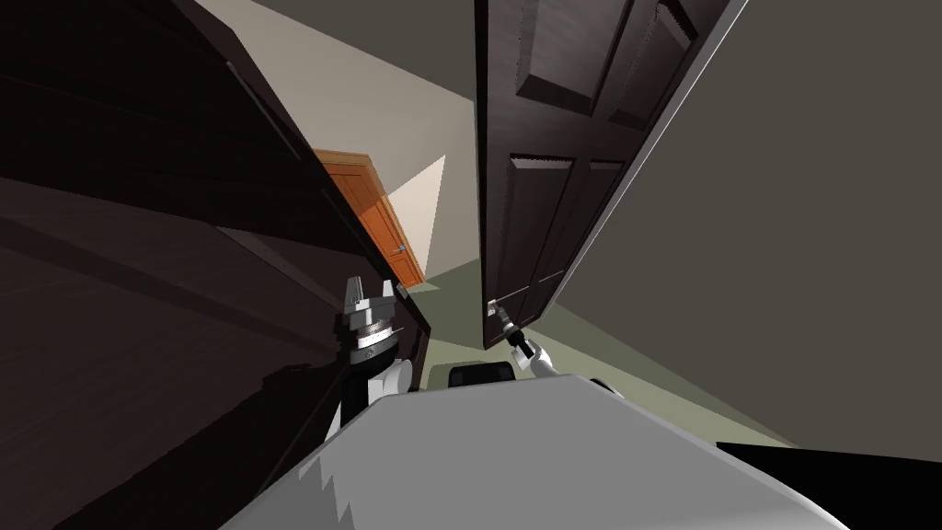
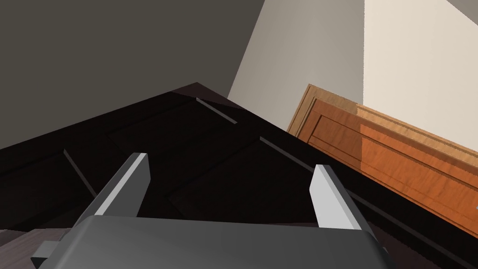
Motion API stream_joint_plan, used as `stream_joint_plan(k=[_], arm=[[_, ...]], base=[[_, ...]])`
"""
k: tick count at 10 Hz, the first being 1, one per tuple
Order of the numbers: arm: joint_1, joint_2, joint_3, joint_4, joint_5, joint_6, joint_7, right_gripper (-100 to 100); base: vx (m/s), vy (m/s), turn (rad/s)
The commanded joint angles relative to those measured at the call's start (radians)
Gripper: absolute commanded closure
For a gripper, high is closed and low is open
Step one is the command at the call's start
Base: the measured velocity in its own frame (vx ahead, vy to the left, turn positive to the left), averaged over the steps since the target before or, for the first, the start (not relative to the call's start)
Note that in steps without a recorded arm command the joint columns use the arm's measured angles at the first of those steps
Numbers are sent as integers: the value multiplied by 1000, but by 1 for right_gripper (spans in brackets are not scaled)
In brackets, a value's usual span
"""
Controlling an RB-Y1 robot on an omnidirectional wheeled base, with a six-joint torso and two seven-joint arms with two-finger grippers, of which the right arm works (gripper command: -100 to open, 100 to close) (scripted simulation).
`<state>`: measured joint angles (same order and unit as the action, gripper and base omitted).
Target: Push the door open
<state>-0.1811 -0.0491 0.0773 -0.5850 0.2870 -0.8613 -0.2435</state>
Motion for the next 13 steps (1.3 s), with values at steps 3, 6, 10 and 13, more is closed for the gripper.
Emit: stream_joint_plan(k=[3, 6, 10, 13], arm=[[-1, -11, -6, 2, -18, 3, 17, 100], [-3, -21, -16, 4, -46, 7, 45, 100], [-31, -18, -12, 54, -47, -10, 38, -100], [-40, -8, -6, 48, -48, 4, 24, -100]], base=[[28, 9, -16], [168, 27, -55], [-89, -8, -32], [-256, -22, -27]])
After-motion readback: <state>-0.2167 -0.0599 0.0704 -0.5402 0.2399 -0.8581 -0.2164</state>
